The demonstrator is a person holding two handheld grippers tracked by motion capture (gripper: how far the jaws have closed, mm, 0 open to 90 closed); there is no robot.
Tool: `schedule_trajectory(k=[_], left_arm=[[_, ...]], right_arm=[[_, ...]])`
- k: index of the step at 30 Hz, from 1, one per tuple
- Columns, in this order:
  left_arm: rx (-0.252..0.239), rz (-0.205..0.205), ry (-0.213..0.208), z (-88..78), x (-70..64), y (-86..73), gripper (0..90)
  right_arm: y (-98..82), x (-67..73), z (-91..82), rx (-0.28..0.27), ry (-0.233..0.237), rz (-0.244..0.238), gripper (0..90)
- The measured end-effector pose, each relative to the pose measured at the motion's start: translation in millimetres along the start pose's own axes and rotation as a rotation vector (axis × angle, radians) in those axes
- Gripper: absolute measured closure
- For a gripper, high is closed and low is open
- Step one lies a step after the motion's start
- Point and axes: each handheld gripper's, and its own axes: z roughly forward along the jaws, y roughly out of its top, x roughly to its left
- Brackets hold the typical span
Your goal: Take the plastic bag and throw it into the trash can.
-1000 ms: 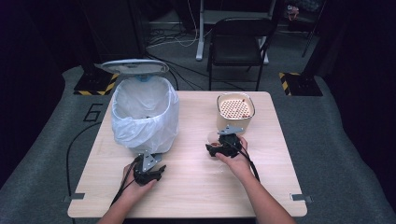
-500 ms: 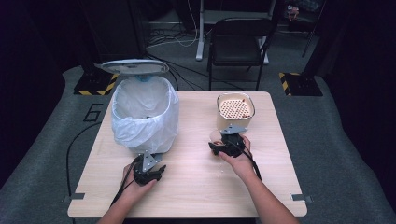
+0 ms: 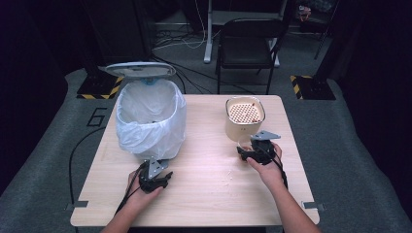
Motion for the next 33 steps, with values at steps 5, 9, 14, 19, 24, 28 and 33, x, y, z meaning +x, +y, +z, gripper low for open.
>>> schedule_trajectory(k=[5, 9, 14, 19, 24, 28, 33], left_arm=[[-0.004, -0.001, 0.006, 0.3, -0.4, -0.1, 37.8], [-0.004, 0.001, 0.006, 0.3, -0.5, -0.1, 37.7], [0.000, 0.003, 0.001, -0.1, -0.2, 0.0, 37.7], [0.000, 0.002, 0.001, -0.1, -0.2, 0.0, 37.7], [0.001, 0.005, 0.002, -0.1, -0.3, 0.1, 37.7], [-0.001, 0.007, 0.004, -0.1, -0.5, 0.1, 37.7], [-0.001, 0.007, 0.004, -0.1, -0.5, 0.1, 37.7]], right_arm=[[-10.2, -16.7, -10.6, -0.005, -0.042, 0.028, 31.4], [-17.6, -25.9, -17.6, -0.005, -0.071, 0.051, 31.3], [-26.2, -36.4, -23.1, 0.002, -0.096, 0.062, 31.3], [-32.4, -45.4, -27.6, 0.000, -0.111, 0.086, 31.3], [-36.5, -48.7, -27.9, 0.007, -0.116, 0.108, 31.0], [-40.7, -51.1, -25.7, 0.014, -0.114, 0.120, 29.3], [-41.6, -53.2, -25.1, 0.013, -0.103, 0.145, 23.7]])
